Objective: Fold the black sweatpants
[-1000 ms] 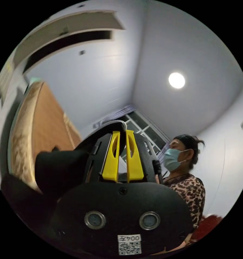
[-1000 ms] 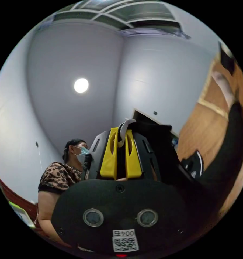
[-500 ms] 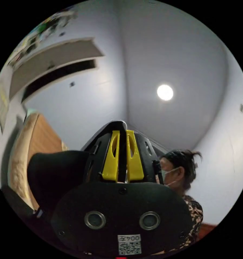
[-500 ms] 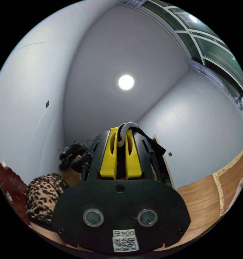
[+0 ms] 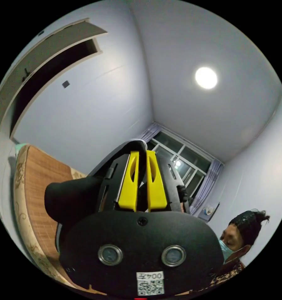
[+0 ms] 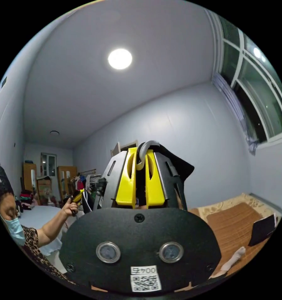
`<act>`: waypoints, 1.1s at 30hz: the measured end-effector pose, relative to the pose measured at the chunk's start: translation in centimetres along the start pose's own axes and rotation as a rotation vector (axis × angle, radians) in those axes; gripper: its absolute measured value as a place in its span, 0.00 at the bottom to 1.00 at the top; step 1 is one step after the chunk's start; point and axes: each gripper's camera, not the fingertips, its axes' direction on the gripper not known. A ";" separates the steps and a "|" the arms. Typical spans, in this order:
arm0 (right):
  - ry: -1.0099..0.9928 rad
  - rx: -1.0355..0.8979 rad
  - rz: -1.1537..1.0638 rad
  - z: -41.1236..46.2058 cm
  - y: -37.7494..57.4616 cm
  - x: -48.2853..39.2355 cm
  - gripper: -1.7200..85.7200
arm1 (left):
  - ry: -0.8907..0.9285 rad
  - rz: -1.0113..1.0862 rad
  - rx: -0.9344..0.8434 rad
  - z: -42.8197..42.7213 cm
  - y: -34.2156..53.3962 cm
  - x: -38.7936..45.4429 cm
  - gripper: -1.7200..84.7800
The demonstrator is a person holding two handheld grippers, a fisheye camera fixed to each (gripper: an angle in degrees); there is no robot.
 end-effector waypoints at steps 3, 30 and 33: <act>0.061 0.009 -0.001 -1.5 2.5 -0.8 0.08 | -0.037 0.030 -0.051 3.6 1.5 0.4 0.07; -0.044 -0.967 0.522 8.1 71.2 3.4 0.12 | -0.855 0.594 -1.081 39.4 54.0 -12.8 0.18; -0.068 -0.983 0.527 9.0 74.8 3.5 0.12 | -0.887 0.550 -1.179 45.5 56.1 -15.9 0.18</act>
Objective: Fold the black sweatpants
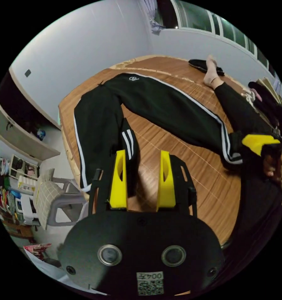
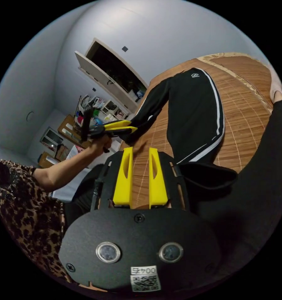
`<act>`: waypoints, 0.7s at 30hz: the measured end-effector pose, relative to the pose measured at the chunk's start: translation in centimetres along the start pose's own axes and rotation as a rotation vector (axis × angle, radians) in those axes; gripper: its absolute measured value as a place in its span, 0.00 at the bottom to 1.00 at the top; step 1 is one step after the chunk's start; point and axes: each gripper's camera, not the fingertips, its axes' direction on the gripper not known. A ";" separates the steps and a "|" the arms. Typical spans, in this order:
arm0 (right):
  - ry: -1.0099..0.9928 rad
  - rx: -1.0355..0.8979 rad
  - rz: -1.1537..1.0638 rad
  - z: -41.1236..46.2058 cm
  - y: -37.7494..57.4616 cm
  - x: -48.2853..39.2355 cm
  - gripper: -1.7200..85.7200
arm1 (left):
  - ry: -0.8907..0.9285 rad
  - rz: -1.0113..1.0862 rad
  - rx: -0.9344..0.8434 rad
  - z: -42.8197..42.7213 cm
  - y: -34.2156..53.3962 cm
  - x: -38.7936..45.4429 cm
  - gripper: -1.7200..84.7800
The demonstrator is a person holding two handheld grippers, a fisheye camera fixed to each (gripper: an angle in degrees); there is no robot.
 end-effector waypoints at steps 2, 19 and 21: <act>-0.038 0.028 0.000 0.9 0.0 0.6 0.11 | 0.004 -0.010 -0.091 3.0 -2.3 0.7 0.17; -0.116 0.124 0.085 8.0 1.8 3.4 0.10 | 0.536 0.237 0.025 -6.7 8.7 3.9 0.05; -0.113 0.116 0.083 9.2 2.0 3.2 0.10 | 0.527 0.137 0.087 -6.5 11.1 4.3 0.05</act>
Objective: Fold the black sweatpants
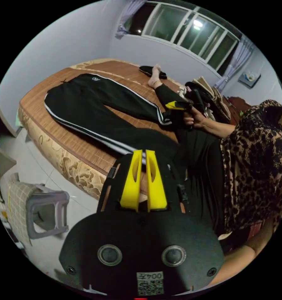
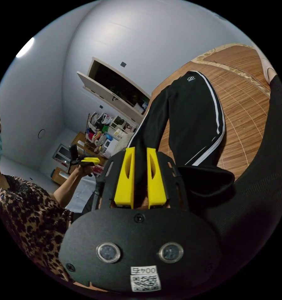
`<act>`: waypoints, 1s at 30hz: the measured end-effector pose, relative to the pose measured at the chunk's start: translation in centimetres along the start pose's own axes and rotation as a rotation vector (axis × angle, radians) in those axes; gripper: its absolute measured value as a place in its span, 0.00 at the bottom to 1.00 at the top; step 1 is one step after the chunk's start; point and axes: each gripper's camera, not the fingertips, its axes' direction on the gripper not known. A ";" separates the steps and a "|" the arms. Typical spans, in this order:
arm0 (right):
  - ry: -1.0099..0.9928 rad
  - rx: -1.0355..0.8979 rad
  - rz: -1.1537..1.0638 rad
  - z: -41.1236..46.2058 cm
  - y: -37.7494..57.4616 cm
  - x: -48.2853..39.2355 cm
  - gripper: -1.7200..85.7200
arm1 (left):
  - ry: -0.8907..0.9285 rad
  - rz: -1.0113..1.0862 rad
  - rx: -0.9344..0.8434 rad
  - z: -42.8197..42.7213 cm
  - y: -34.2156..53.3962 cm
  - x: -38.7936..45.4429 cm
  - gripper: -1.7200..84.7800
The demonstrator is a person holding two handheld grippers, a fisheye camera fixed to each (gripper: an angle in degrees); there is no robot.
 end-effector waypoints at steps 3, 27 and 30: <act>0.023 0.000 -0.011 1.6 0.3 -0.3 0.12 | -0.040 -0.023 0.107 2.0 -0.2 1.9 0.07; 0.505 -0.970 -0.432 14.9 -7.9 -4.8 0.21 | -0.371 -0.031 -0.044 22.1 4.9 8.3 0.15; 0.537 -1.232 -0.583 19.6 -5.6 -6.1 0.23 | -0.377 -0.028 -0.044 22.5 5.7 8.9 0.15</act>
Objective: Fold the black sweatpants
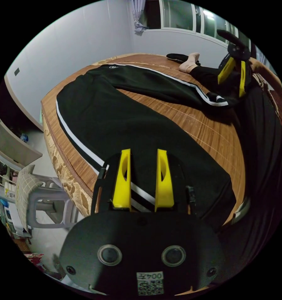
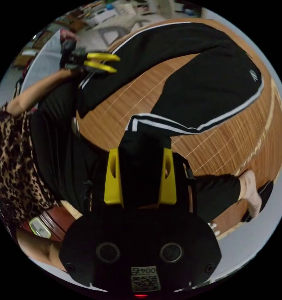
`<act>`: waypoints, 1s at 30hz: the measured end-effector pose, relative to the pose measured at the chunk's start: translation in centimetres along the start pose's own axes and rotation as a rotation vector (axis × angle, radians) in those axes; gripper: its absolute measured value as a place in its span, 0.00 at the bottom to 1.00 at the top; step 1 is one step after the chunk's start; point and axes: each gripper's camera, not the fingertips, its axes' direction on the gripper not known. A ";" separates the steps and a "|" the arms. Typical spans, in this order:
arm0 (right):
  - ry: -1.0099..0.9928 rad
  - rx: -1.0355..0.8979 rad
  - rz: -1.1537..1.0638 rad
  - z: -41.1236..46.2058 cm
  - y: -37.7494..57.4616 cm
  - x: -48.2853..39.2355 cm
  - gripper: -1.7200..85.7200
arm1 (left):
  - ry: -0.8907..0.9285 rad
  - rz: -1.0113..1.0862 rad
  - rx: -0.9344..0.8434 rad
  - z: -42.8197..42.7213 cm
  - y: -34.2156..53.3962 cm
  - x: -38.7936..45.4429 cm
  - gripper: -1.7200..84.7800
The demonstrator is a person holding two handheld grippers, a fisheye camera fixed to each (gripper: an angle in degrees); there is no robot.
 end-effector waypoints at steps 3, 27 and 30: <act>0.129 -0.153 -0.068 2.6 -3.4 -2.1 0.15 | -0.005 0.002 0.000 0.2 0.9 0.6 0.15; -0.041 0.365 0.555 -2.9 -1.0 -0.1 0.13 | -0.033 0.006 0.005 0.4 7.2 3.0 0.16; -0.030 0.186 0.575 2.0 -4.2 1.5 0.15 | -0.031 0.003 0.004 0.3 7.8 2.9 0.16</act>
